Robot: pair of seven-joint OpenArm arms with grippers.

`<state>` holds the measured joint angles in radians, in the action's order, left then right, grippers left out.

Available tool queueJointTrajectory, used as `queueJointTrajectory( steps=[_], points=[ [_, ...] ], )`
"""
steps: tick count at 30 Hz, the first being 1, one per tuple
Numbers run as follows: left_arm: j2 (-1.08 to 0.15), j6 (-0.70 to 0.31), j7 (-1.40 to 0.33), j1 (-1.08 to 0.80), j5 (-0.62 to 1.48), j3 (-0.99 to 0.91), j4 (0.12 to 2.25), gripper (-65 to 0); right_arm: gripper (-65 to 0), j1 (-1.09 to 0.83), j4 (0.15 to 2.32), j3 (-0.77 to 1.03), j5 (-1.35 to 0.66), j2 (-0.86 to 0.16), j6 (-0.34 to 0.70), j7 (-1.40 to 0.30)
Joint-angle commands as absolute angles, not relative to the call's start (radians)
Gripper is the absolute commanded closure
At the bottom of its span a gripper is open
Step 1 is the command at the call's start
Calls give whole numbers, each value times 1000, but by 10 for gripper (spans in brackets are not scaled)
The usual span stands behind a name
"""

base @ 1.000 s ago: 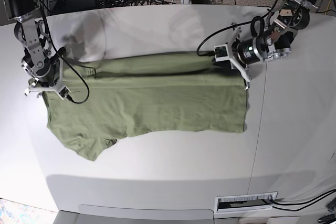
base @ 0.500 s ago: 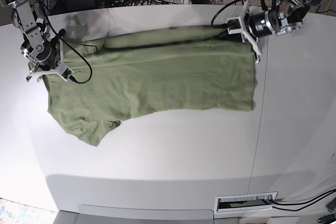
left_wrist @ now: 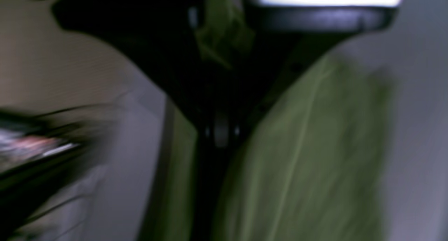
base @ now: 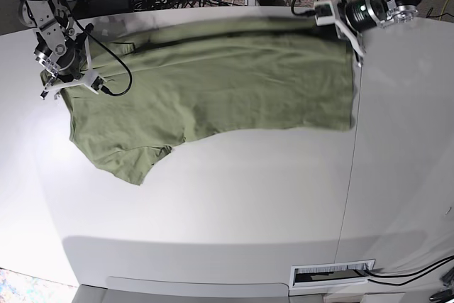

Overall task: Fold the T-shirt properly
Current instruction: 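Release the shoulders and pull both grippers back toward the collar, then move both grippers to the shirt's side edges and grasp them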

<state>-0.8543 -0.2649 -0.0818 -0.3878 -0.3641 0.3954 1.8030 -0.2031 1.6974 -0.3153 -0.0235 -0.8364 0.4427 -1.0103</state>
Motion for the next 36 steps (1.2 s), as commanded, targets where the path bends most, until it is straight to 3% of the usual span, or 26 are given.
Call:
queueJointTrajectory(
  steps=[1, 5, 9, 13, 18, 23, 33, 36],
  points=[
    [-883, -275, -230, -394, -421, 390, 1769, 0, 0, -216, 1694, -319, -52, -848, 471, -1036],
    [-876, -139, -294, -361, -435, 390, 1769, 0, 0, -215, 1694, -319, -52, -848, 471, -1034],
    [-876, -104, -329, -348, -435, 390, 1769, 0, 0, -215, 1694, -319, -52, -847, 471, -1018],
    [-876, -110, -354, -350, -434, 390, 1769, 0, 0, -213, 1694, -310, -52, -847, 471, -1012],
    [-877, -227, -473, -367, -434, 390, 1769, 0, 0, -213, 1694, -231, -54, -847, 470, -1012],
    [-888, -276, -480, -438, -435, 390, 1795, 0, 0, -213, 1694, -151, -94, -847, 471, -1013],
    [-939, -273, -582, -601, -435, 390, 2097, 0, 0, -213, 1694, -142, -94, -847, 470, -968],
    [-939, -205, -594, -589, -470, 389, 2135, 0, 0, -213, 1694, -142, -94, -847, 470, -965]
  ],
)
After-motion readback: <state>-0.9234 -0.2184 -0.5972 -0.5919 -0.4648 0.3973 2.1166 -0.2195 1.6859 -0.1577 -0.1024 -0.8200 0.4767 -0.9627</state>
